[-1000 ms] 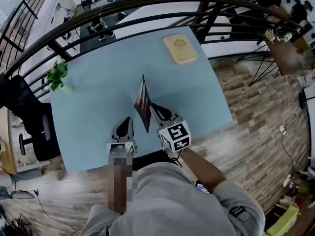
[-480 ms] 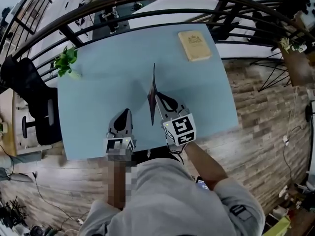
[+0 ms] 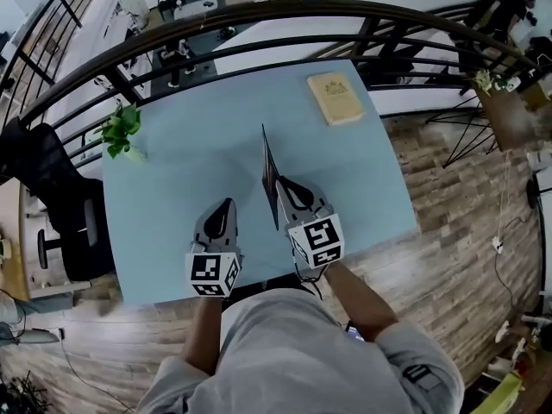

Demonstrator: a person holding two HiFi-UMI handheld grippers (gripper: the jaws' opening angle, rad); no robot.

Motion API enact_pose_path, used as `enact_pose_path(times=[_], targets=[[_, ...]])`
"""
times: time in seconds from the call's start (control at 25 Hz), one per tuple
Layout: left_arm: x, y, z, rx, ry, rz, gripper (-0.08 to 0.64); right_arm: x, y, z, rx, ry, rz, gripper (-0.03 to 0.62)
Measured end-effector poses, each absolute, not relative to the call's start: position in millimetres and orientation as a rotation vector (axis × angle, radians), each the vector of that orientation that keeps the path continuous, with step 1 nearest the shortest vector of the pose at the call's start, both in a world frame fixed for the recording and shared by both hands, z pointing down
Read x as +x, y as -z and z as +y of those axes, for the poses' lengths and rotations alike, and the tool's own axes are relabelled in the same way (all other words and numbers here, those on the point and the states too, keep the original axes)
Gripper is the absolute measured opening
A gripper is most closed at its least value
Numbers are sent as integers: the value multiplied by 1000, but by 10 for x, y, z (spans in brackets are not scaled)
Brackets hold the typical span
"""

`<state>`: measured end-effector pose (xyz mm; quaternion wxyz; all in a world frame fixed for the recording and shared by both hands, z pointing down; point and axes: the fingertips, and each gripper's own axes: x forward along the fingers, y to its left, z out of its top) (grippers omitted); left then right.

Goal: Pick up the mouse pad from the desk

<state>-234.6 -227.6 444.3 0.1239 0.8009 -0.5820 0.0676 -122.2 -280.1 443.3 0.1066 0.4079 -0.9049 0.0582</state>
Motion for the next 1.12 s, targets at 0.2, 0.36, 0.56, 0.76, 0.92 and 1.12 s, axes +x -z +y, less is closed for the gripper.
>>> enact_pose_path(times=[0.2,0.36,0.56,0.76,0.92,1.12], targets=[[-2479,-4295,-2243,2372,-171,-1697,12,-1307,-4373,-2730,1227,-163,-2655,14],[-2513,-4195,-2248,2389,-130,-1702,12,-1323,-4241,-2703,1241,-154,-2667,15],[-2525,-4055,-2269,2420,-86,-1698,12,-1295,-4049,-2666,1288,-114,-2676,14],[-2583,-3836,-2307,2458,-32,-1718,12,-1275,-3835,-2658,1325,-45,-2683,14],[-2613,-3609,-2294,2489,17,-1751,12,-1229,-3657,-2672,1354,-4,-2693,14],[-2647,-3503,-2269,2508,33,-1777,12,-1184,-3550,-2673,1383,34,-2692,14]])
